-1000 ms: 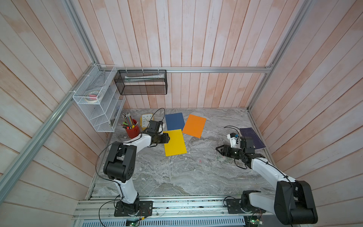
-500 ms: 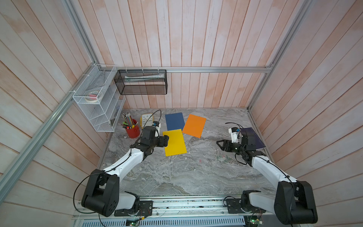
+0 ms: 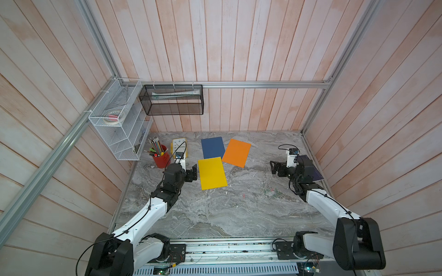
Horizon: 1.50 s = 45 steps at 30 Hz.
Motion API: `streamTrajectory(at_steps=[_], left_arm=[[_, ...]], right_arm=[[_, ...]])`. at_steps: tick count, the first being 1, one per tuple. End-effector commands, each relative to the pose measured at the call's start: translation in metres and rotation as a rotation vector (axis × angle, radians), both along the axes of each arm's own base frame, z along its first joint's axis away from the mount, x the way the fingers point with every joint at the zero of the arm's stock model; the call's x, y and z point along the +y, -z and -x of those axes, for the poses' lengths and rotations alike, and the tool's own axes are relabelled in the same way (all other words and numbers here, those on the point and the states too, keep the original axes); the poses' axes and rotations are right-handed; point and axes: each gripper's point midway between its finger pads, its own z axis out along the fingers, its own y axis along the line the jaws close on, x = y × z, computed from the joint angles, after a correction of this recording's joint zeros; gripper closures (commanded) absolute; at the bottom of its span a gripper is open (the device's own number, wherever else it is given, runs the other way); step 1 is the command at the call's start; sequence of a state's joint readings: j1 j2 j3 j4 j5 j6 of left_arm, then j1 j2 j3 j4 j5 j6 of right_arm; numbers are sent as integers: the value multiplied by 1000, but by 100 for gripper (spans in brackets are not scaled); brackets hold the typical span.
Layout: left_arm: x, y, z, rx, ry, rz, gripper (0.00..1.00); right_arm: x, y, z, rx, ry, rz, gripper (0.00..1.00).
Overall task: Unclip the paperclips from the documents
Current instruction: Reset both arms
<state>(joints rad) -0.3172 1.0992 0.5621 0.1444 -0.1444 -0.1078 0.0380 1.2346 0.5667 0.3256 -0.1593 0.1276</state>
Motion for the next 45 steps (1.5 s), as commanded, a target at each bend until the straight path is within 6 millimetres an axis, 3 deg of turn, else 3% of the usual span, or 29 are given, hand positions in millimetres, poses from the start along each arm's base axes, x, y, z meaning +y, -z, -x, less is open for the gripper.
streamTrajectory(at_steps=[1,5,10,14,23,35,41,45], left_arm=[[25,-17,-1,-135,-93,-72,6],[51,-22,5,-216,-174,-88,5],[78,-15,8,-261,-253,-128,5],[91,-7,10,-304,-293,-110,5],[93,20,-6,-353,-280,-123,6],[97,34,-9,-378,-265,-78,6],[99,40,-11,-371,-271,-79,6],[99,40,-12,-369,-271,-79,6]], right_arm=[[-35,-3,-5,-109,147,103,2],[-53,11,1,-157,219,147,2],[-67,31,2,-185,252,156,2],[-66,25,-2,-211,232,165,2],[-53,19,7,-313,159,129,2],[-46,24,21,-381,133,139,2],[-62,21,25,-391,304,186,2],[-63,20,27,-396,323,197,2]])
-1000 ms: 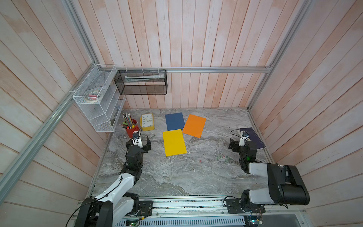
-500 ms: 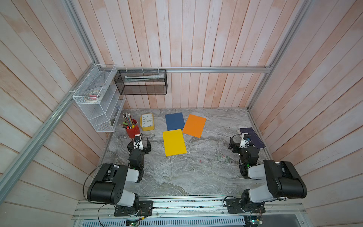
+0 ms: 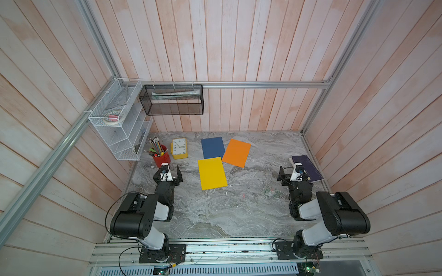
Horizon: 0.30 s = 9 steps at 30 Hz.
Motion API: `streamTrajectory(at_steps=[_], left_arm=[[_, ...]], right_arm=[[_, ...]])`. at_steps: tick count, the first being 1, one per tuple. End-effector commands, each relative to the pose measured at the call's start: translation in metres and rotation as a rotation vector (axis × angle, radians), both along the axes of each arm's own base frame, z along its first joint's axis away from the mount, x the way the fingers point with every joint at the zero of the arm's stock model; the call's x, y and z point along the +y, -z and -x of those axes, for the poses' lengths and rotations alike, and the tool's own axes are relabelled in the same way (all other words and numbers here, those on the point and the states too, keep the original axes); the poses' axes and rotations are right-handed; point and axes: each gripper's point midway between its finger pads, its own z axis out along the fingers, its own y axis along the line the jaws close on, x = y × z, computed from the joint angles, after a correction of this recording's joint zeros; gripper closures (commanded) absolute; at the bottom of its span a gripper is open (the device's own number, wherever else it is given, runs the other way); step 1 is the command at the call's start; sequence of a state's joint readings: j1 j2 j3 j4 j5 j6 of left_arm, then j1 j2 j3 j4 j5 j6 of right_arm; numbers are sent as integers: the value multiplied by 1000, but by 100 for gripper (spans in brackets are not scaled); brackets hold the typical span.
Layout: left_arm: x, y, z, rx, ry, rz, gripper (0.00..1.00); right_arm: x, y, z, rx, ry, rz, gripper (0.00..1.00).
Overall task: Unclip the paperclips from the documents
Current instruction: Reset both arms
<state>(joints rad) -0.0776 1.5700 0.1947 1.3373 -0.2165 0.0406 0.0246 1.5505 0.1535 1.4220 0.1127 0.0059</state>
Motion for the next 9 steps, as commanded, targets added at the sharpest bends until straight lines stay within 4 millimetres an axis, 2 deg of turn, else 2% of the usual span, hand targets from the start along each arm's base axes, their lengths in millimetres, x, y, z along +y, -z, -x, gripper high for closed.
streamTrajectory(at_steps=[1,9], left_arm=[[0,-2,2,-16,8,9,6],[0,-2,2,-16,8,8,5]], right_arm=[[-10,-4,4,-26,72,19,2],[-11,-3,2,-20,77,21,2]])
